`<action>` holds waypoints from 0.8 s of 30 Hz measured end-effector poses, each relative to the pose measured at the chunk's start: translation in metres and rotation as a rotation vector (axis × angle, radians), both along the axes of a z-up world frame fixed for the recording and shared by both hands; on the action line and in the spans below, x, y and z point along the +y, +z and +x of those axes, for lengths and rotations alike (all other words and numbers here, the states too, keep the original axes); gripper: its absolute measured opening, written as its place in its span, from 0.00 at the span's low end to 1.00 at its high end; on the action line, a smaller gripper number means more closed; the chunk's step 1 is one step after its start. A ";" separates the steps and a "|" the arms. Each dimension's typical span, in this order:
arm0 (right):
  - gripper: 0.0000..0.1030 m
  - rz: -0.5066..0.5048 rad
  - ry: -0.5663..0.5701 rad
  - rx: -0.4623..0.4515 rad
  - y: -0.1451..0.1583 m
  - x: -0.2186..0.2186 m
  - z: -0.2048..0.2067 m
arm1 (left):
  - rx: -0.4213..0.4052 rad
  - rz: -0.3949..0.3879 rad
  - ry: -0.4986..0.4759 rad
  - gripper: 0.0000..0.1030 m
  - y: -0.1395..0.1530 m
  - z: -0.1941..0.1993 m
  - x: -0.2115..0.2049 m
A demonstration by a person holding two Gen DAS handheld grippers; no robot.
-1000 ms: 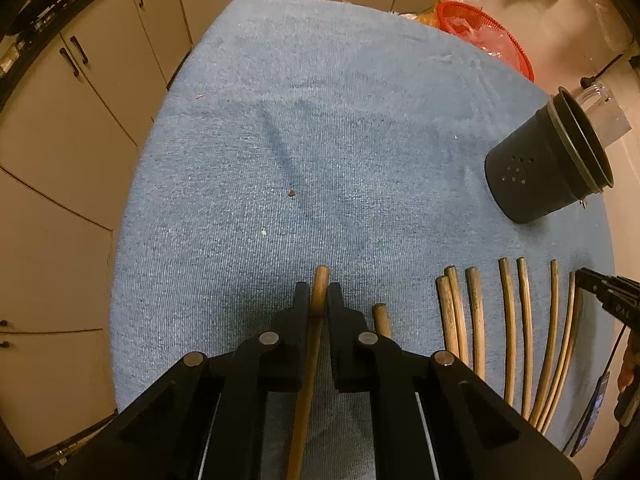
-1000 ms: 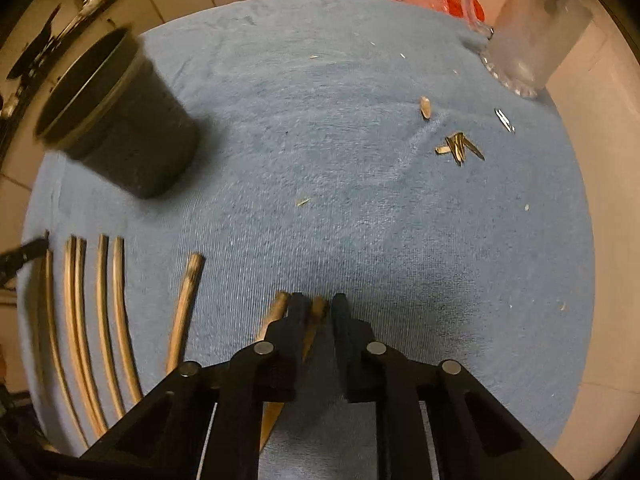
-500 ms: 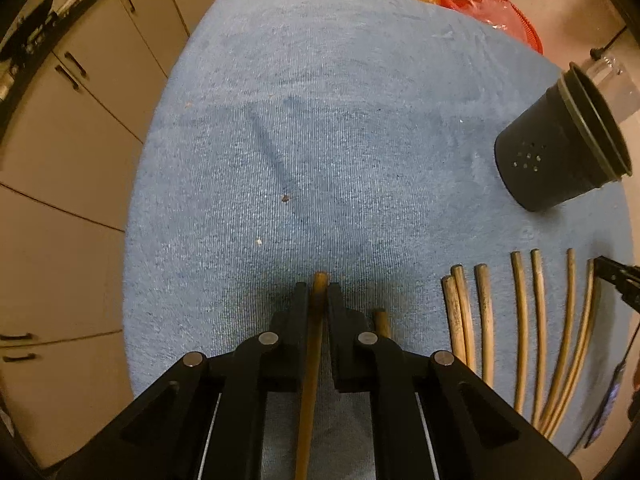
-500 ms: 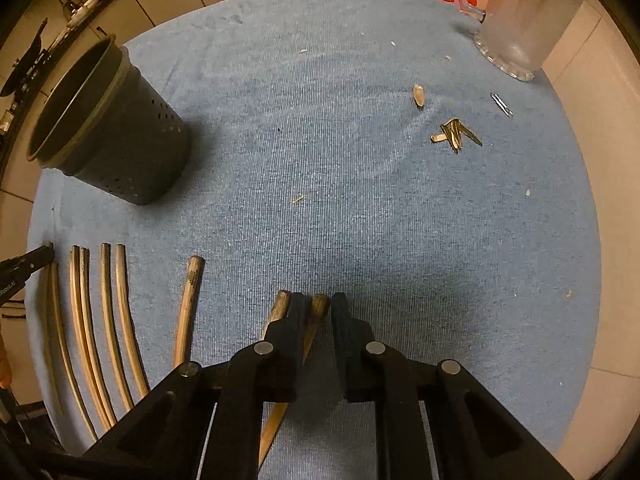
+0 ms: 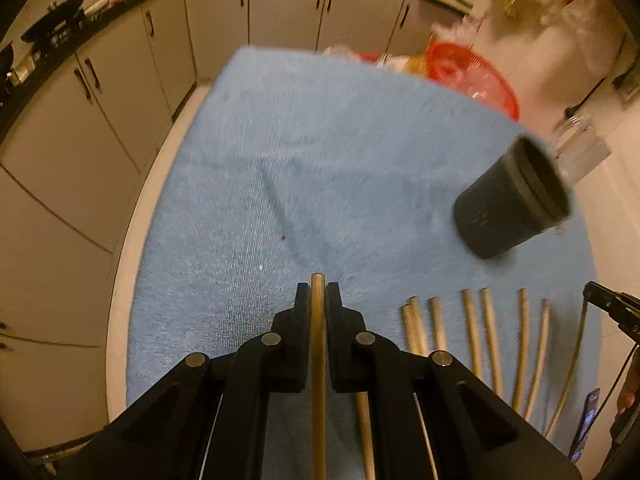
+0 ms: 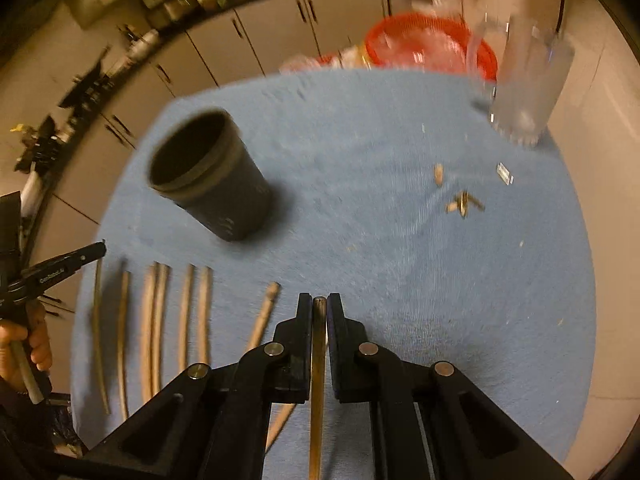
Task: Organize utensils
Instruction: 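Lift the held chopsticks with both tools and carry them over the black cup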
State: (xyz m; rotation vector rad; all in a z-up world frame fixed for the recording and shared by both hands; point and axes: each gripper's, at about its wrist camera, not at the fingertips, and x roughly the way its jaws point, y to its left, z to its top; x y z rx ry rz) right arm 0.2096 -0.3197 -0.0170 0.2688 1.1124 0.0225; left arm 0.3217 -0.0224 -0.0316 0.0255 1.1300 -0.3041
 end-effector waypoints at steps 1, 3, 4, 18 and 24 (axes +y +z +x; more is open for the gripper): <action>0.07 0.000 0.002 -0.028 0.006 0.001 -0.005 | -0.020 -0.009 -0.001 0.06 0.007 -0.005 0.002; 0.07 0.014 0.006 -0.080 0.017 0.002 -0.012 | -0.062 -0.040 -0.003 0.06 0.027 -0.011 0.002; 0.07 0.014 0.009 -0.116 0.025 0.004 -0.018 | -0.079 -0.052 -0.005 0.06 0.034 -0.016 0.004; 0.07 -0.022 0.067 -0.365 0.093 0.027 -0.074 | -0.273 -0.108 -0.017 0.06 0.111 -0.074 0.014; 0.07 -0.017 0.067 -0.425 0.117 0.028 -0.081 | -0.326 -0.128 -0.030 0.06 0.137 -0.086 0.014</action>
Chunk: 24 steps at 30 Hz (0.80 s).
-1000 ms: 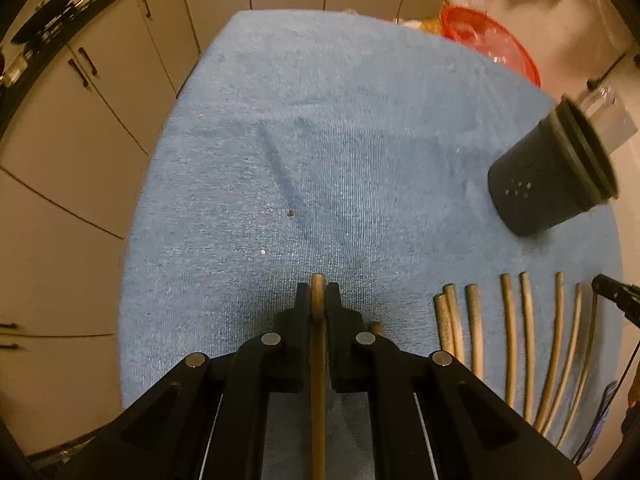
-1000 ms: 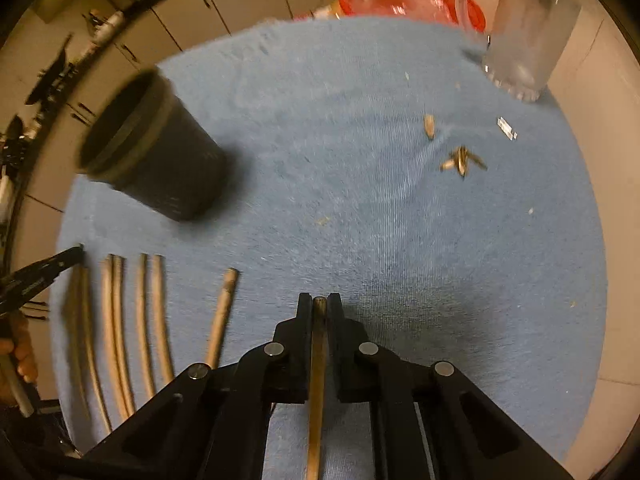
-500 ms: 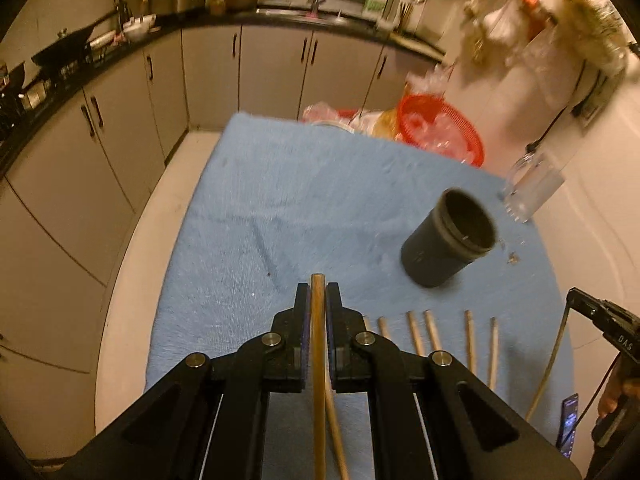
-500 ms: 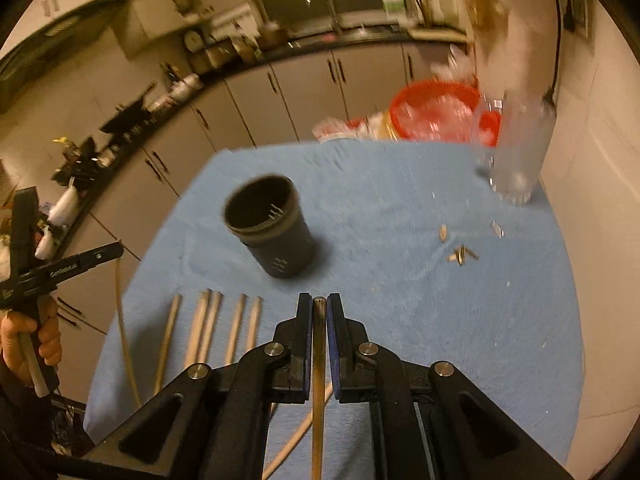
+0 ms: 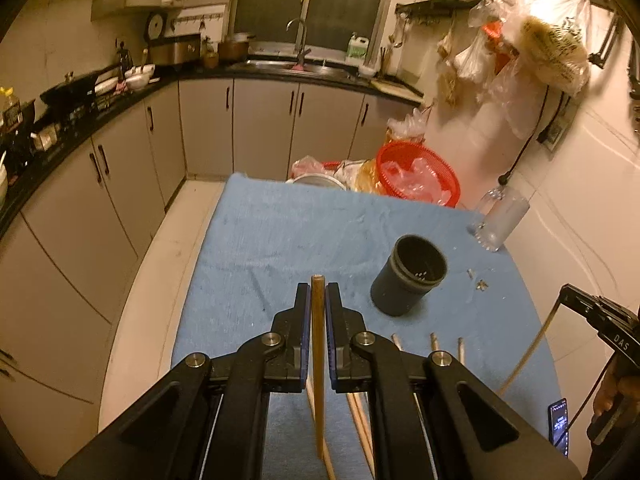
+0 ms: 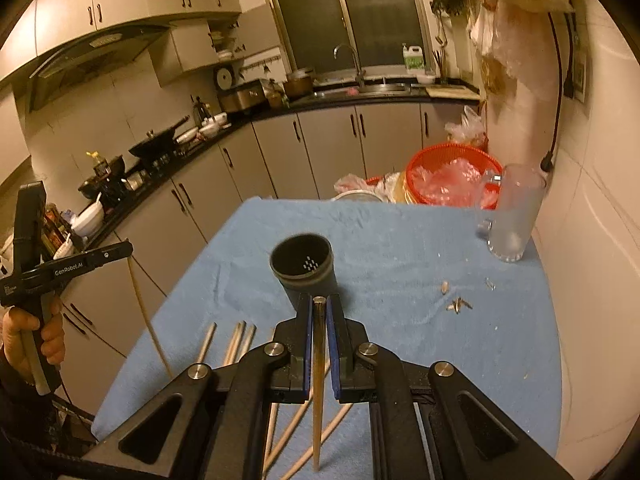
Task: Organize utensils
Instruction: 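Lift the held chopsticks with both tools and carry them over the black cup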
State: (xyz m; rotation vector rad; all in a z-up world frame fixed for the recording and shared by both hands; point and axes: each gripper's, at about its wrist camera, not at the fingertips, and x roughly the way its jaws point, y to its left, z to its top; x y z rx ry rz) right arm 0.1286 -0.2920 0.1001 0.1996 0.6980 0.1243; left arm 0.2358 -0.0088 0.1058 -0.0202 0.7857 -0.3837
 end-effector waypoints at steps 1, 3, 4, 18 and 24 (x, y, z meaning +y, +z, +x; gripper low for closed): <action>0.07 -0.003 0.002 -0.009 0.004 0.000 0.000 | -0.009 -0.002 -0.003 0.06 0.004 -0.001 -0.001; 0.07 -0.008 0.002 -0.028 0.013 0.001 -0.001 | -0.029 -0.006 -0.012 0.06 0.014 -0.004 -0.004; 0.07 -0.015 0.003 -0.035 0.017 0.003 0.000 | -0.038 -0.006 -0.013 0.06 0.018 -0.005 -0.004; 0.07 -0.008 -0.019 -0.144 0.072 0.008 0.018 | -0.163 -0.169 0.039 0.06 0.074 0.000 -0.020; 0.07 0.009 -0.052 -0.206 0.096 0.006 0.032 | -0.239 -0.327 0.123 0.06 0.079 0.009 -0.021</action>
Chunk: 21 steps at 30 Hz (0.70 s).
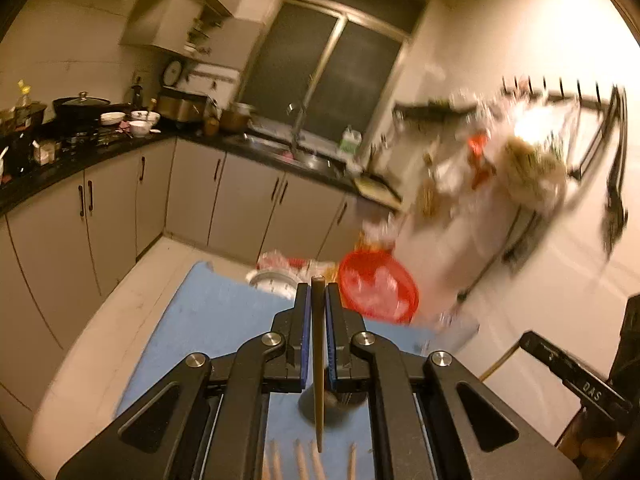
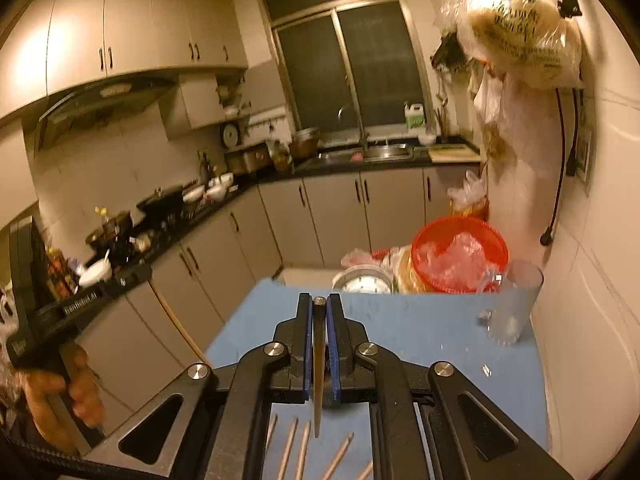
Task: Organize utensils
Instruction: 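Lift the held chopsticks with both tools and carry them over the black cup, then lower both chopsticks into the black cup and open both tools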
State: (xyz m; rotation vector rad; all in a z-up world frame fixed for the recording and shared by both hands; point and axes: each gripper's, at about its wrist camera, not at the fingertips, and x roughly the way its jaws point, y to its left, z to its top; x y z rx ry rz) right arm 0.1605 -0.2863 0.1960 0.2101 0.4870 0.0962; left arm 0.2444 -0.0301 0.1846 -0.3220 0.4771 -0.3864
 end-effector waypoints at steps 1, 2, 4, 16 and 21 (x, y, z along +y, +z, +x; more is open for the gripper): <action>0.07 0.002 -0.004 -0.009 0.003 0.000 0.002 | -0.012 -0.025 0.015 0.06 0.001 0.001 0.000; 0.07 0.011 -0.013 -0.026 0.006 -0.001 0.005 | -0.028 -0.059 0.038 0.06 0.001 0.003 0.001; 0.07 0.019 -0.025 -0.045 0.009 -0.002 0.009 | -0.052 -0.103 0.073 0.06 0.002 0.005 0.003; 0.07 0.037 -0.087 -0.113 -0.005 -0.009 0.054 | -0.052 -0.168 0.113 0.06 -0.028 0.046 -0.011; 0.07 0.016 -0.079 -0.082 -0.028 -0.010 0.066 | -0.021 -0.132 0.111 0.06 -0.053 0.064 -0.024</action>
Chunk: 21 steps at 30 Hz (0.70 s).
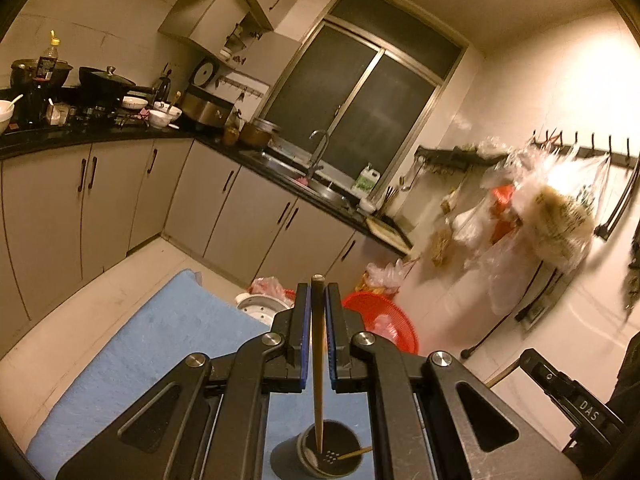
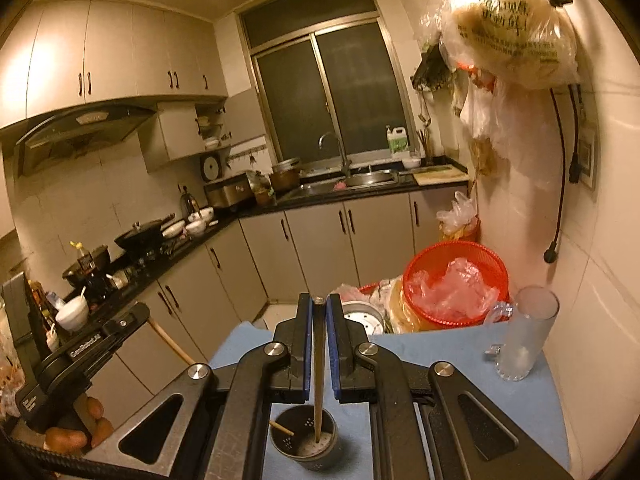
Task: Organize utensils
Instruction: 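Lower both chopsticks into the black cup and open both tools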
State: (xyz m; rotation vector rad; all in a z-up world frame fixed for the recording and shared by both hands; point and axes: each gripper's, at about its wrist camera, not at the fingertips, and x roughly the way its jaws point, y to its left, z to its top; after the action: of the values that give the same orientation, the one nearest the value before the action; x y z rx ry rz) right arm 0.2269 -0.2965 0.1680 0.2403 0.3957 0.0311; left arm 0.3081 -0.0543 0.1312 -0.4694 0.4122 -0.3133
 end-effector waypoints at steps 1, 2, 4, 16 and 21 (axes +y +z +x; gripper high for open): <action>0.07 -0.001 0.000 0.007 -0.005 -0.001 0.002 | 0.010 0.005 -0.003 0.06 -0.006 0.003 -0.002; 0.07 -0.004 0.000 0.017 -0.011 -0.002 0.004 | 0.022 0.008 -0.005 0.06 -0.010 0.006 -0.004; 0.07 -0.004 0.003 0.035 -0.021 -0.003 0.008 | 0.039 0.013 -0.011 0.06 -0.019 0.011 -0.008; 0.07 0.022 0.009 0.093 -0.052 -0.010 0.018 | 0.102 0.067 -0.042 0.07 -0.046 0.017 -0.017; 0.07 0.032 0.009 0.109 -0.059 -0.011 0.018 | 0.126 0.095 -0.053 0.07 -0.054 0.014 -0.019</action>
State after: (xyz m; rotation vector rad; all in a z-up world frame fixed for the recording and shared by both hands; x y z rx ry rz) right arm 0.2447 -0.3075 0.1090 0.2721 0.5050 0.0334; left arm 0.3219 -0.0732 0.0777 -0.3866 0.5608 -0.3149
